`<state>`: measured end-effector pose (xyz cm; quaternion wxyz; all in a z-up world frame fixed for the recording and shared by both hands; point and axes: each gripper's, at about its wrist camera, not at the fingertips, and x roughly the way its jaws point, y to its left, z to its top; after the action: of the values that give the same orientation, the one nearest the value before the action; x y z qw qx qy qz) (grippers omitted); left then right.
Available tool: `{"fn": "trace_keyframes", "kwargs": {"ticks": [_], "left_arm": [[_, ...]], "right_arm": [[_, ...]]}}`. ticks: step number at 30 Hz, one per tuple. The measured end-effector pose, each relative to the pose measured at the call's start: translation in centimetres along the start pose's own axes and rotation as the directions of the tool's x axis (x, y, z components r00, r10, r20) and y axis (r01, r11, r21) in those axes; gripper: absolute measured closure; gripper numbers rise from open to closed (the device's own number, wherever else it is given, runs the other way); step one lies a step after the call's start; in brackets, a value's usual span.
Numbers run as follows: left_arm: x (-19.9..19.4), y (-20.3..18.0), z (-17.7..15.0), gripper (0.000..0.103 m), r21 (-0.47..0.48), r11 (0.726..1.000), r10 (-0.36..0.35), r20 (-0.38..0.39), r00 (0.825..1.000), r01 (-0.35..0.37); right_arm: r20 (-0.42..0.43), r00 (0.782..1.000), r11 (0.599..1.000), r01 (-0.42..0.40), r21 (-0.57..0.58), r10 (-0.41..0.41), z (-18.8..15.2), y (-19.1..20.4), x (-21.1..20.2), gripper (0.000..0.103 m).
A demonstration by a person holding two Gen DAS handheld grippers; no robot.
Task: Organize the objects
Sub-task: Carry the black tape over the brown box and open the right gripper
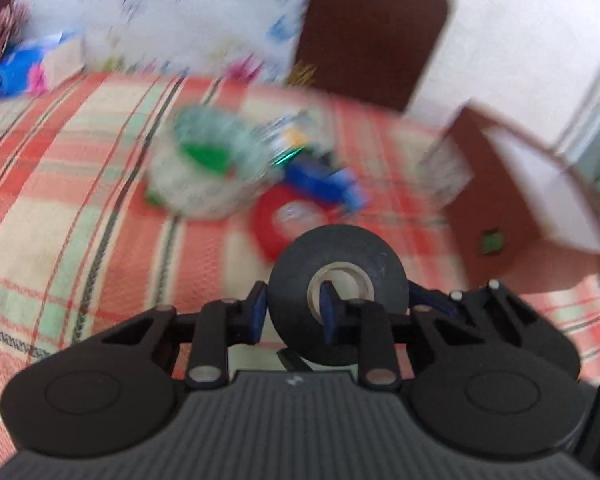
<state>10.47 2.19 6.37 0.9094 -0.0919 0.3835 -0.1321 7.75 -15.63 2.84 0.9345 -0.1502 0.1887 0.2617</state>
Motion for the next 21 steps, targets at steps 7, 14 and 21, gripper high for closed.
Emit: {"fn": "trace_keyframes", "kwargs": {"ticks": [7,14,21], "left_arm": [[-1.7,-12.0,4.2,0.073,0.252,0.958,-0.179,0.165,0.97,0.134],[5.9,-20.4,6.3,0.063,0.347,0.921,-0.216,0.072,0.974,0.178],[5.5,-20.2,3.9,0.056,0.362,0.93,-0.11,0.117,0.987,0.061]], "right_arm": [[0.216,0.923,0.948,0.3,0.11,-0.318,0.9,-6.9,-6.5,0.029],[0.1,0.886,0.883,0.429,0.189,-0.452,-1.7,-15.2,-4.8,0.016],[0.149,0.863,0.852,0.425,0.305,-0.484,-3.5,-14.6,-7.5,0.016]]}}
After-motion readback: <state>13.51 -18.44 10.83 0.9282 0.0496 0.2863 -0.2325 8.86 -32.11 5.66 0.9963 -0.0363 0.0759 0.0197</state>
